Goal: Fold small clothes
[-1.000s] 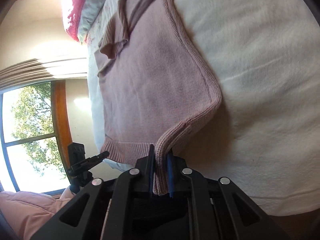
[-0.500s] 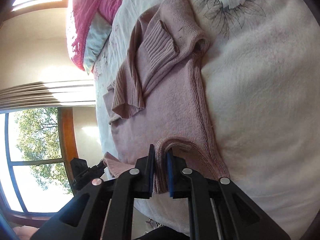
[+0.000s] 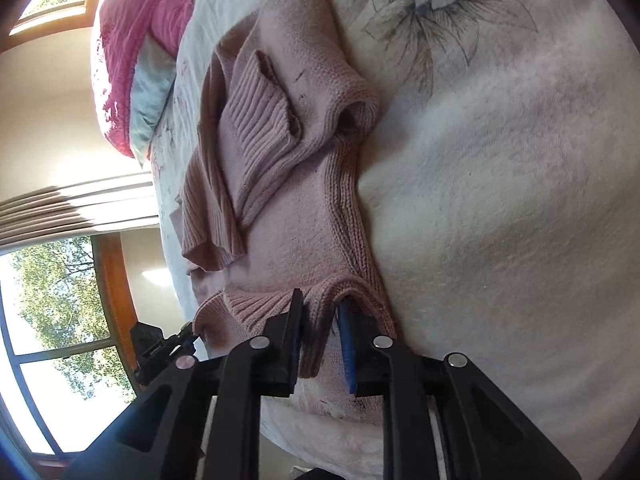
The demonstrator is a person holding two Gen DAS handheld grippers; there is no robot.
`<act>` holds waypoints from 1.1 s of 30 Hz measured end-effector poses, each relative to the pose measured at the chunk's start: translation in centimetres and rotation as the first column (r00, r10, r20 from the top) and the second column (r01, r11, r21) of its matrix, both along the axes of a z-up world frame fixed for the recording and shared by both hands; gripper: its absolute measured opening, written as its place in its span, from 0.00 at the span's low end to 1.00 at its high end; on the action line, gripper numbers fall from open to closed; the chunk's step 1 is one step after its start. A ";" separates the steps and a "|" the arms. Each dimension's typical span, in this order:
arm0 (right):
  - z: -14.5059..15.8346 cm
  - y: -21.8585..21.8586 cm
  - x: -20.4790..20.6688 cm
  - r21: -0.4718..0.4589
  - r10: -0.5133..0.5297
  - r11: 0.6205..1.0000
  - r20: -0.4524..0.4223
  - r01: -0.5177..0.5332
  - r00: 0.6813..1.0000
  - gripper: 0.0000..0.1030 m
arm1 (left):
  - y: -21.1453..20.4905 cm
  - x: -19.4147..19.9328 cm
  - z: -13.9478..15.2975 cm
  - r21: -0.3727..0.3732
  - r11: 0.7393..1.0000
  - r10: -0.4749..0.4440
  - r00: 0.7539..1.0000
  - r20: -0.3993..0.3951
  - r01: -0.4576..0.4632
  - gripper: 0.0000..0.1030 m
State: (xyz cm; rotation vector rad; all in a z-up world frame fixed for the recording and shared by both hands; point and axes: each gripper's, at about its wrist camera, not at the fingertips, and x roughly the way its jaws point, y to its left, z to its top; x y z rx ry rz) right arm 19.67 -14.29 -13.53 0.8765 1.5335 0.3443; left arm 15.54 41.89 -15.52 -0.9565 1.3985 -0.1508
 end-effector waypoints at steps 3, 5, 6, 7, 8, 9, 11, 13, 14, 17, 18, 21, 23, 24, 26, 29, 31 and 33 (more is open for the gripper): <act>0.9 -0.1 0.1 -0.009 0.001 1.000 0.018 0.000 1.000 0.38 | 1.1 -0.4 2.0 0.020 0.999 0.029 0.998 0.053 -0.031 0.29; 1.8 -0.2 0.2 -0.035 -0.004 0.999 0.044 0.005 0.999 0.58 | 2.2 -0.8 3.5 0.019 0.998 0.057 0.994 0.097 -0.059 0.30; 2.4 -0.3 0.3 -0.062 -0.002 0.998 0.056 0.005 0.998 0.60 | 2.6 -0.9 4.1 0.037 0.998 0.053 0.992 0.110 -0.057 0.30; 2.8 -0.2 0.3 -0.081 0.006 0.997 0.072 0.000 0.997 0.60 | 2.7 -0.9 4.7 0.075 0.996 0.030 0.992 0.120 -0.039 0.31; 3.4 -0.2 0.3 -0.091 0.015 0.996 0.088 -0.007 0.996 0.60 | 2.5 -0.9 5.2 0.122 0.992 -0.008 0.992 0.129 -0.008 0.31; 3.8 -0.1 0.3 -0.105 0.025 0.994 0.102 -0.014 0.994 0.60 | 2.2 -0.8 5.6 0.171 0.985 -0.054 0.990 0.132 0.031 0.32; 4.7 0.3 0.3 -0.145 0.054 0.989 0.129 -0.035 0.990 0.60 | 1.2 -0.3 5.7 0.248 0.963 -0.144 0.982 0.124 0.110 0.37; 5.4 1.0 0.3 -0.184 0.092 0.981 0.148 -0.064 0.985 0.60 | -0.1 0.3 5.2 0.304 0.935 -0.222 0.969 0.105 0.182 0.40; 5.7 1.3 0.2 -0.208 0.114 0.975 0.154 -0.081 0.981 0.60 | -0.8 0.7 4.8 0.335 0.917 -0.261 0.961 0.092 0.217 0.40; 6.1 2.5 0.2 -0.269 0.183 0.953 0.156 -0.136 0.971 0.60 | -2.2 1.8 3.3 0.418 0.862 -0.334 0.942 0.043 0.287 0.40; 6.1 2.8 0.2 -0.284 0.201 0.947 0.154 -0.152 0.967 0.60 | -2.5 2.2 2.7 0.423 0.856 -0.342 0.939 0.033 0.297 0.40; 5.9 3.7 0.1 -0.330 0.255 0.924 0.148 -0.195 0.956 0.60 | -3.0 3.2 1.5 0.466 0.823 -0.367 0.930 0.003 0.323 0.40; 5.8 4.1 0.2 -0.352 0.284 0.910 0.145 -0.219 0.948 0.60 | -3.4 3.5 1.0 0.471 0.814 -0.383 0.924 -0.005 0.340 0.33; 5.8 4.4 0.2 -0.363 0.299 0.903 0.146 -0.230 0.943 0.60 | -3.6 3.7 0.8 0.468 0.812 -0.393 0.919 -0.004 0.349 0.30; 5.7 5.0 0.5 -0.394 0.337 0.882 0.149 -0.257 0.929 0.60 | -4.0 3.7 0.9 0.480 0.798 -0.415 0.910 0.000 0.364 0.11; 5.5 6.0 1.3 -0.431 0.389 0.853 0.153 -0.293 0.908 0.62 | -4.3 3.3 1.8 0.464 0.811 -0.428 0.902 0.053 0.358 0.08; 5.3 6.6 2.1 -0.450 0.412 0.839 0.160 -0.305 0.897 0.62 | -4.4 3.0 2.4 0.445 0.824 -0.429 0.899 0.085 0.351 0.08; 4.8 7.0 3.0 -0.454 0.423 0.834 0.160 -0.314 0.892 0.62 | -4.4 2.7 2.6 0.427 0.834 -0.430 0.897 0.104 0.350 0.08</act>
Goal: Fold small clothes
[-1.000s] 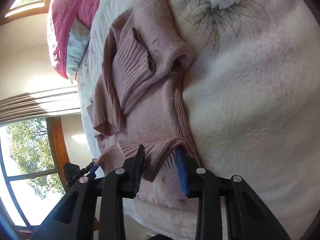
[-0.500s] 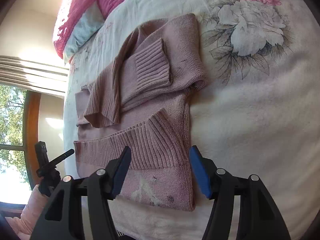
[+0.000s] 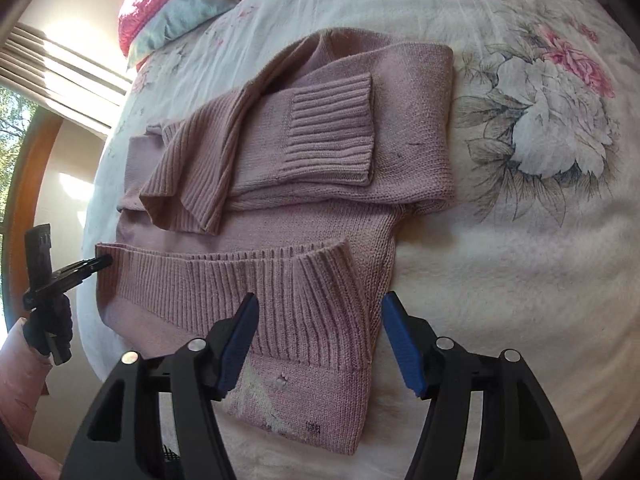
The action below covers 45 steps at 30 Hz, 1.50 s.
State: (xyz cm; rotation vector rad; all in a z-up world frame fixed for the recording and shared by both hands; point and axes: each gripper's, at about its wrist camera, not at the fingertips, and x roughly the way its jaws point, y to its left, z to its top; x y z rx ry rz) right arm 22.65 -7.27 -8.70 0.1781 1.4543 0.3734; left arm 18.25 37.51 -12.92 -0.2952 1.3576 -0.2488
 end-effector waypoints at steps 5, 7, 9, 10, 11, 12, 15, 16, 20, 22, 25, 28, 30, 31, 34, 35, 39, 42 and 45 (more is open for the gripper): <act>-1.7 1.1 1.8 -0.030 0.037 0.999 -0.012 -0.038 0.999 0.62 | -0.4 0.4 -1.6 0.026 1.000 0.005 0.999 -0.048 -0.004 0.12; -2.2 1.6 2.2 -0.045 0.066 0.997 -0.017 -0.067 0.998 0.57 | -0.3 1.0 -2.3 0.032 0.999 0.019 0.998 -0.065 -0.016 0.18; -2.6 2.2 2.4 -0.084 0.103 0.991 -0.023 -0.104 0.994 0.38 | -0.5 1.3 -2.6 0.037 0.999 0.019 0.997 -0.072 -0.016 0.20; -2.7 2.5 2.3 -0.113 0.123 0.986 -0.021 -0.125 0.992 0.27 | -0.6 1.5 -2.6 0.043 0.999 0.012 0.997 -0.072 -0.009 0.20; -2.6 2.7 2.3 -0.131 0.140 0.981 -0.014 -0.140 0.990 0.20 | -0.8 1.5 -2.5 0.046 0.999 0.006 0.998 -0.068 -0.003 0.19; -2.4 2.6 2.2 -0.128 0.147 0.981 -0.006 -0.147 0.989 0.17 | -0.8 1.5 -2.3 0.050 0.999 0.001 0.998 -0.063 0.002 0.16; -1.1 1.9 1.7 -0.103 0.128 0.987 0.021 -0.125 0.992 0.12 | -0.7 1.2 -1.4 0.016 1.000 0.002 0.999 -0.042 -0.001 0.09; -0.6 1.5 1.4 -0.091 0.119 0.989 0.032 -0.115 0.992 0.10 | -0.5 1.0 -1.0 -0.002 1.000 0.005 1.000 -0.027 -0.005 0.09; 1.6 0.5 0.1 -0.049 0.095 0.995 0.069 -0.092 0.993 0.10 | -0.1 0.2 1.2 -0.072 0.997 0.028 0.999 0.028 -0.026 0.08; 2.5 0.4 -0.6 -0.031 0.085 0.996 0.080 -0.083 0.993 0.10 | 0.0 -0.2 2.4 -0.100 0.994 0.040 0.998 0.055 -0.034 0.08; 3.8 0.0 -0.8 0.003 0.064 0.998 0.097 -0.064 0.993 0.10 | 0.0 -0.3 4.2 -0.106 0.994 0.045 0.994 0.098 -0.035 0.08; 5.8 -0.6 0.1 0.037 0.038 0.998 0.135 -0.043 0.990 0.10 | -0.4 0.7 6.3 -0.109 0.994 0.048 0.986 0.157 -0.031 0.08; 7.4 -1.3 1.0 0.066 0.009 0.998 0.168 -0.021 0.986 0.10 | 0.1 1.6 7.8 -0.119 0.992 0.063 0.978 0.201 -0.039 0.08; 8.2 -1.5 1.6 0.078 -0.003 0.997 0.187 -0.012 0.982 0.10 | 0.5 2.1 8.5 -0.132 0.990 0.075 0.973 0.220 -0.046 0.08; 10.2 -1.9 3.7 0.107 -0.026 0.994 0.237 0.001 0.971 0.10 | 1.0 4.3 10.4 -0.150 0.987 0.095 0.956 0.279 -0.054 0.08; 10.7 -1.9 4.5 0.105 -0.028 0.995 0.254 0.001 0.967 0.10 | 1.0 5.1 10.9 -0.154 0.986 0.101 0.950 0.295 -0.057 0.08; 11.3 -1.4 8.5 0.087 -0.030 0.996 0.298 0.004 0.954 0.10 | 1.3 9.1 11.3 -0.162 0.985 0.116 0.938 0.328 -0.065 0.08; 10.3 -1.5 11.7 0.086 -0.046 0.996 0.293 0.021 0.955 0.10 | 1.5 12.1 9.9 -0.169 0.982 0.139 0.941 0.308 -0.090 0.08; 7.8 -1.3 14.4 0.072 -0.060 0.996 0.258 0.042 0.964 0.10 | 1.8 14.8 7.6 -0.150 0.982 0.155 0.947 0.283 -0.116 0.08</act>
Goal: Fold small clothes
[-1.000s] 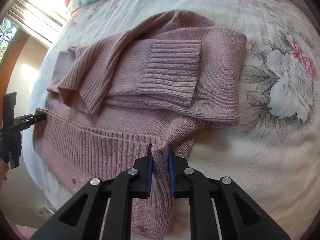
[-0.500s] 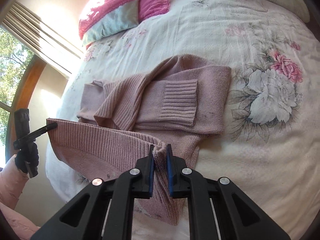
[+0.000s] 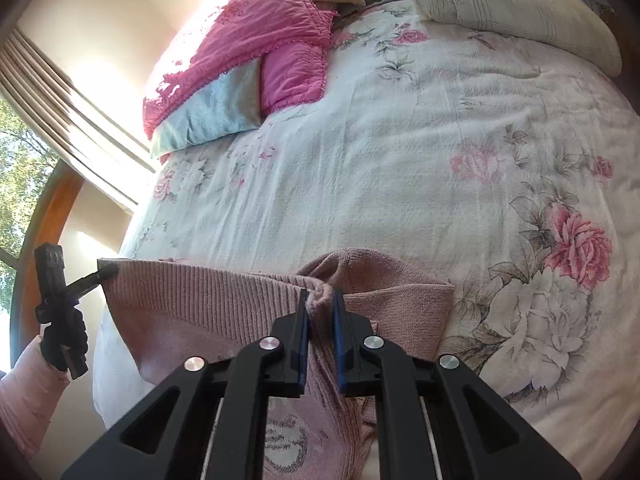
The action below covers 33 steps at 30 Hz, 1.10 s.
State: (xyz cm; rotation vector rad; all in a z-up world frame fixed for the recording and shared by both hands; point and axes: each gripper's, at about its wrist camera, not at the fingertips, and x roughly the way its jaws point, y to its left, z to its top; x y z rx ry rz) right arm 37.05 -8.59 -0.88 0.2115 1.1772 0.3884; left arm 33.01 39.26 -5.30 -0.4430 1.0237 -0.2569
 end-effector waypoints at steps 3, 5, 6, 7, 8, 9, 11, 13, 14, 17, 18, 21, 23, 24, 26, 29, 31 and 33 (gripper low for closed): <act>-3.3 -0.1 1.9 -0.034 -0.021 0.999 -0.056 0.019 0.998 0.10 | 0.1 2.2 -2.8 0.018 1.000 0.014 0.999 -0.051 -0.013 0.08; -5.5 -0.2 2.6 -0.061 -0.040 0.998 -0.094 0.034 0.995 0.10 | -0.1 3.1 -4.9 0.041 0.999 0.021 0.995 -0.093 -0.017 0.08; -6.5 -0.2 2.8 -0.073 -0.048 0.997 -0.110 0.040 0.993 0.10 | -0.2 3.5 -5.9 0.054 0.998 0.021 0.993 -0.115 -0.015 0.08; -7.5 -0.3 3.0 -0.077 -0.053 0.996 -0.124 0.043 0.991 0.10 | -0.3 3.7 -6.9 0.068 0.998 0.023 0.991 -0.135 -0.014 0.08; -8.3 -0.3 3.1 -0.080 -0.059 0.996 -0.139 0.048 0.989 0.10 | -0.3 3.9 -7.8 0.080 0.997 0.026 0.988 -0.152 -0.014 0.08; -9.0 -0.4 3.2 -0.084 -0.067 0.995 -0.150 0.055 0.987 0.10 | -0.3 4.0 -8.6 0.087 0.996 0.030 0.985 -0.168 -0.015 0.08; -10.2 -0.6 3.5 -0.082 -0.084 0.994 -0.169 0.071 0.982 0.11 | 0.0 4.0 -9.9 0.092 0.995 0.045 0.980 -0.194 -0.028 0.09; -11.1 -0.7 3.6 -0.084 -0.098 0.993 -0.186 0.084 0.978 0.11 | 0.2 4.0 -10.8 0.103 0.994 0.062 0.974 -0.218 -0.040 0.12; -11.5 -0.6 3.6 -0.093 -0.101 0.992 -0.195 0.084 0.976 0.12 | 0.3 4.0 -11.1 0.106 0.993 0.068 0.971 -0.228 -0.045 0.14; -12.0 -0.2 3.5 -0.110 -0.097 0.991 -0.207 0.075 0.974 0.17 | 0.5 4.0 -11.5 0.115 0.992 0.079 0.966 -0.245 -0.052 0.19; -11.6 -0.2 3.3 -0.104 -0.097 0.992 -0.203 0.077 0.974 0.20 | 0.6 3.9 -11.3 0.114 0.992 0.084 0.966 -0.244 -0.057 0.20; -9.5 -0.7 1.9 -0.063 -0.112 0.993 -0.170 0.103 0.979 0.49 | 1.3 3.0 -9.9 0.134 0.986 0.127 0.966 -0.227 -0.099 0.23; -7.7 -1.0 -0.1 -0.025 -0.096 0.995 -0.147 0.094 0.984 0.52 | 1.7 1.6 -8.0 0.173 0.977 0.153 0.973 -0.174 -0.123 0.23; -7.1 -1.0 -1.3 -0.017 -0.081 0.997 -0.146 0.080 0.986 0.53 | 1.6 0.8 -7.0 0.188 0.975 0.152 0.977 -0.152 -0.122 0.23; -6.4 -1.0 -4.4 -0.014 -0.052 0.999 -0.161 0.051 0.986 0.55 | 1.1 -1.2 -5.2 0.182 0.977 0.131 0.985 -0.116 -0.109 0.26; -7.0 -1.1 -9.4 0.028 -0.036 0.999 -0.240 0.044 0.970 0.57 | -1.3 -4.2 -3.5 0.194 0.980 0.066 0.992 -0.109 -0.044 0.28; -8.1 -1.2 -12.4 0.038 -0.039 0.998 -0.299 0.053 0.953 0.57 | -3.2 -6.0 -3.1 0.166 0.986 0.015 0.992 -0.121 0.005 0.31; -9.3 -1.3 -14.9 0.053 -0.048 0.996 -0.341 0.070 0.939 0.57 | -5.4 -7.3 -3.4 0.149 0.987 -0.036 0.989 -0.144 0.057 0.36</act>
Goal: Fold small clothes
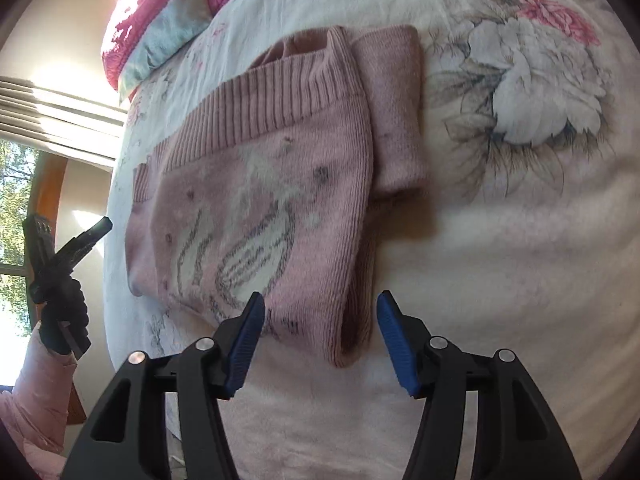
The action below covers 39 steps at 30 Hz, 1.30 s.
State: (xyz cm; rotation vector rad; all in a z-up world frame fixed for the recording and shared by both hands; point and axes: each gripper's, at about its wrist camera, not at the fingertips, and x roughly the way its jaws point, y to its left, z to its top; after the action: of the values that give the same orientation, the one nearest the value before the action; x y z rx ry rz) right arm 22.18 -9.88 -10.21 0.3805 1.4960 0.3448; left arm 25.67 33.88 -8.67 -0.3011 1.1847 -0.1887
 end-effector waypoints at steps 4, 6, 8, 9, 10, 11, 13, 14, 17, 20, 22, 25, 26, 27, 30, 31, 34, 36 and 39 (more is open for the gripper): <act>-1.8 0.2 -1.8 0.015 -0.038 0.999 -0.040 0.039 0.998 0.27 | -2.8 -1.5 -2.3 -0.005 0.999 -0.053 0.997 -0.063 0.053 0.37; -1.8 -0.2 -1.7 0.005 -0.045 0.999 -0.050 0.045 0.998 0.17 | -3.2 -1.8 -3.8 -0.006 0.999 -0.049 0.993 -0.104 0.048 0.37; -0.9 -0.8 -1.5 0.021 -0.055 0.998 -0.050 0.056 0.997 0.09 | -3.4 -2.0 -5.1 0.021 0.998 -0.052 0.988 -0.144 0.056 0.36; -0.4 -0.9 -1.4 -0.003 -0.046 0.999 -0.044 0.046 0.998 0.09 | -3.4 -2.1 -5.7 0.028 0.998 -0.052 0.985 -0.162 0.058 0.36; 0.0 -1.0 -1.4 -0.027 -0.026 0.999 -0.042 0.025 0.999 0.08 | -3.3 -2.2 -6.2 0.035 0.998 -0.052 0.983 -0.174 0.059 0.36; 0.1 -1.0 -1.5 -0.047 -0.012 0.999 -0.043 0.010 0.999 0.08 | -3.3 -2.3 -6.6 0.043 0.997 -0.052 0.981 -0.184 0.061 0.36; -0.4 -1.1 -1.8 -0.106 0.004 0.994 -0.059 -0.010 0.998 0.00 | -3.1 -2.6 -7.4 0.052 0.997 -0.051 0.979 -0.200 0.062 0.36; -1.0 -1.5 -2.0 -0.150 0.001 0.989 -0.077 -0.012 0.997 0.00 | -3.0 -2.7 -7.7 0.055 0.997 -0.050 0.978 -0.201 0.062 0.36; -2.7 -3.0 -2.8 -0.113 -0.059 0.992 -0.101 0.048 0.993 0.00 | -3.2 -2.9 -8.0 0.070 0.995 -0.061 0.979 -0.196 0.076 0.36; -2.4 -4.0 -3.1 -0.051 -0.113 0.993 -0.084 0.109 0.990 0.07 | -3.3 -2.9 -7.7 0.072 0.995 -0.058 0.979 -0.193 0.073 0.36; -1.5 -4.5 -2.7 -0.027 -0.146 0.989 -0.056 0.145 0.988 0.24 | -3.3 -2.7 -6.9 0.067 0.997 -0.036 0.981 -0.192 0.049 0.36; 0.0 -4.7 -1.3 0.051 -0.171 0.984 -0.005 0.171 0.985 0.46 | -3.7 -2.1 -4.7 0.048 0.998 -0.022 0.991 -0.133 0.028 0.45; 0.2 -4.8 -0.7 0.091 -0.183 0.979 -0.004 0.183 0.983 0.59 | -3.9 -1.8 -4.1 0.040 0.999 -0.021 0.993 -0.113 0.026 0.50; 0.2 -4.8 -0.1 0.125 -0.197 0.973 -0.005 0.196 0.980 0.66 | -4.2 -1.3 -3.6 0.030 0.999 -0.024 0.995 -0.098 0.027 0.51; -0.8 -4.5 1.8 0.171 -0.215 0.961 -0.028 0.216 0.976 0.73 | -5.4 0.2 -3.1 0.015 0.999 -0.050 0.995 -0.084 0.052 0.53; -1.5 -4.4 2.3 0.178 -0.220 0.958 -0.042 0.224 0.975 0.73 | -6.0 0.7 -3.2 0.016 0.998 -0.057 0.995 -0.085 0.059 0.53; -3.8 -4.2 3.6 0.218 -0.239 0.942 -0.096 0.255 0.966 0.69 | -6.8 1.5 -3.7 -0.004 0.998 -0.065 0.994 -0.091 0.065 0.53; -5.0 -3.7 4.3 0.268 -0.242 0.926 -0.120 0.267 0.963 0.65 | -7.4 1.9 -4.4 -0.012 0.998 -0.067 0.993 -0.099 0.066 0.53; -6.4 -2.2 5.3 0.292 -0.221 0.922 -0.139 0.253 0.965 0.62 | -7.8 2.4 -5.8 -0.020 0.998 -0.067 0.989 -0.130 0.065 0.53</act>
State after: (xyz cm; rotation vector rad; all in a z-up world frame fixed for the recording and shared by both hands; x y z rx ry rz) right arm 27.48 -12.04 -16.57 0.8333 1.4790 0.3696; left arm 28.08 26.06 -14.47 -0.2914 1.3248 -0.2388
